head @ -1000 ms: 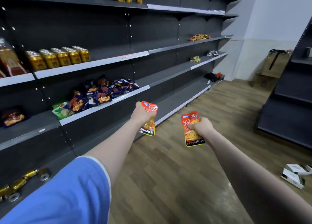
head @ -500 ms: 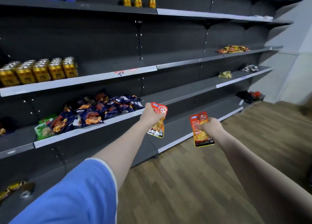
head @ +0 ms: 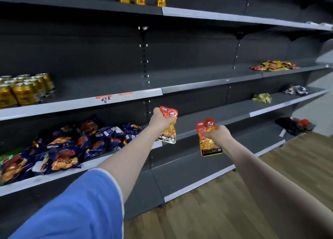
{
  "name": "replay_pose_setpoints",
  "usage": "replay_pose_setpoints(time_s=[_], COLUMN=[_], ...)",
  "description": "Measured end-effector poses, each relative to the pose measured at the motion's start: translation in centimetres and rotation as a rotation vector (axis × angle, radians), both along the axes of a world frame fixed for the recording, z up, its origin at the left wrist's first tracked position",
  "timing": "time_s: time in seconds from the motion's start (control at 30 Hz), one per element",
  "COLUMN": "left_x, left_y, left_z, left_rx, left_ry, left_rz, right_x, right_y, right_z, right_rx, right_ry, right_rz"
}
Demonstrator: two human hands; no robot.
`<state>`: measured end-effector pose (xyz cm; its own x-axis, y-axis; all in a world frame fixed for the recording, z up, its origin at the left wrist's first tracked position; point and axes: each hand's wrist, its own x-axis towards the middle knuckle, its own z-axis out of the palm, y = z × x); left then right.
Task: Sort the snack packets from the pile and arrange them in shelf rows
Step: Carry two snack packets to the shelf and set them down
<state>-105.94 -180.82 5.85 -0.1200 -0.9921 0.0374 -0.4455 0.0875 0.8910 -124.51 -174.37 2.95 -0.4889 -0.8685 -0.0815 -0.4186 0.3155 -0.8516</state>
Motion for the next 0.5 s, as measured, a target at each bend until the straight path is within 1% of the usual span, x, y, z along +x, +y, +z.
replay_pose_setpoints(time_s=[0.13,0.27,0.5], left_x=[-3.9,-6.4,-8.5], left_y=[-7.7,-14.2,-24.9], left_z=[2.2,4.5,5.0], left_rx=[-0.014,-0.039,-0.065], left_ry=[0.037,0.071,0.066], left_rz=[0.016,0.043,0.221], right_x=[-4.0,-7.1,-10.9], right_y=[-8.2,-15.8,-29.4], right_z=[2.4,4.8,6.8], right_rx=[-0.022,-0.039,-0.101], right_ry=[0.038,0.016,0.028], right_rz=[0.026,0.071,0.198])
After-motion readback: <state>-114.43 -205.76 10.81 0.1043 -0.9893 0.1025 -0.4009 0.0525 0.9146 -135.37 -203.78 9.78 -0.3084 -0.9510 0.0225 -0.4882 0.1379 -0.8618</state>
